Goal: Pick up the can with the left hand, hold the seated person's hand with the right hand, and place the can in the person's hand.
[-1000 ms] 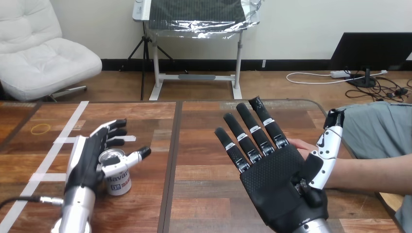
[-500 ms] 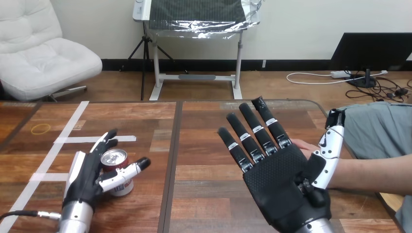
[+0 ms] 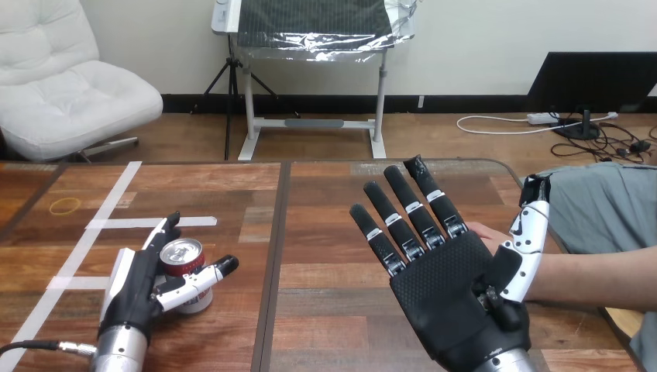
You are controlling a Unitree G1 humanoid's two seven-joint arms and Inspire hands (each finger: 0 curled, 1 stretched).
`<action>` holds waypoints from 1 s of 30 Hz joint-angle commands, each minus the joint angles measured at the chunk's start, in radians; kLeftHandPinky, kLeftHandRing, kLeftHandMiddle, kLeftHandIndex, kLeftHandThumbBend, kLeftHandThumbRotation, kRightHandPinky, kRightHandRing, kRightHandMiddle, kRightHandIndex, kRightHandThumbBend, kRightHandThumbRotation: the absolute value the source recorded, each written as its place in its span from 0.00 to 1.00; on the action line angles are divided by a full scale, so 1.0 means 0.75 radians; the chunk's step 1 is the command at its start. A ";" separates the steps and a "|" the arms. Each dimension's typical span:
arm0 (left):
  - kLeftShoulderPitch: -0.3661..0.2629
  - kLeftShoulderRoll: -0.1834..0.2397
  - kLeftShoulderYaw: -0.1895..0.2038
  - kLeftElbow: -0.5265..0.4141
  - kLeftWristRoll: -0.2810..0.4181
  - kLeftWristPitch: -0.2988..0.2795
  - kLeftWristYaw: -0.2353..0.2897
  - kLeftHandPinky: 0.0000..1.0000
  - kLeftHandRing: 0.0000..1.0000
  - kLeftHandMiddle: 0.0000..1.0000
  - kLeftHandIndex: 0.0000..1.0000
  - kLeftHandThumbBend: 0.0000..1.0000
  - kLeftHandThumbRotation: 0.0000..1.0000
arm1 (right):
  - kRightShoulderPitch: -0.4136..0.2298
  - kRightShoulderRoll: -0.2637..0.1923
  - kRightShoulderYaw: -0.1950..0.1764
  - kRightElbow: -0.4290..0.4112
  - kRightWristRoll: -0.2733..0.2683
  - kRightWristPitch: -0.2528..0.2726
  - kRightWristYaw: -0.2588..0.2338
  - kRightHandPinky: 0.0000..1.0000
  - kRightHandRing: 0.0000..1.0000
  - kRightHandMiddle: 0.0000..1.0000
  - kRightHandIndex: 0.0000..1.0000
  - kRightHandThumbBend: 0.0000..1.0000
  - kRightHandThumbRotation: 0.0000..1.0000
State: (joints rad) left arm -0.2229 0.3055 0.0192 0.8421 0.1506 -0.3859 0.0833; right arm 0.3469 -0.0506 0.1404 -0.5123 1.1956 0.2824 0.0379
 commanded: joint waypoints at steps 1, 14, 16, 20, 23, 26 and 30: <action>-0.016 0.014 -0.003 -0.048 0.032 0.000 0.039 0.87 0.91 0.91 0.93 0.92 0.39 | -0.099 0.063 -0.036 0.000 0.025 0.000 0.031 1.00 1.00 1.00 1.00 0.60 1.00; -0.016 -0.018 0.023 0.043 0.026 -0.130 0.144 0.70 0.73 0.75 0.77 0.81 0.15 | -0.107 0.056 -0.055 0.014 0.037 0.007 0.046 1.00 1.00 1.00 1.00 0.57 1.00; -0.019 -0.020 0.021 0.062 0.032 -0.149 0.168 0.66 0.70 0.72 0.74 0.79 0.10 | -0.108 0.055 -0.057 0.014 0.036 0.008 0.047 1.00 1.00 1.00 1.00 0.57 1.00; -0.024 -0.017 0.010 0.097 0.051 -0.197 0.215 0.55 0.58 0.62 0.65 0.73 0.03 | -0.109 0.055 -0.063 0.016 0.044 0.014 0.046 1.00 1.00 1.00 1.00 0.56 1.00; -0.031 -0.016 0.001 0.124 0.071 -0.225 0.259 0.50 0.53 0.57 0.61 0.71 0.02 | -0.111 0.054 -0.069 0.016 0.049 0.019 0.046 1.00 1.00 1.00 1.00 0.56 1.00; -0.038 -0.013 -0.008 0.146 0.089 -0.244 0.292 0.47 0.50 0.54 0.58 0.68 0.01 | -0.111 0.052 -0.073 0.016 0.049 0.022 0.049 1.00 1.00 1.00 1.00 0.56 1.00; -0.047 -0.015 -0.011 0.173 0.099 -0.278 0.317 0.44 0.47 0.51 0.56 0.66 0.00 | -0.113 0.052 -0.081 0.020 0.051 0.027 0.056 1.00 1.00 1.00 1.00 0.55 1.00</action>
State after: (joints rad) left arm -0.2036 0.2964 0.0180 0.9498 0.2073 -0.5461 0.2927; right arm 0.3238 -0.0496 0.1008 -0.4970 1.2172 0.3018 0.0510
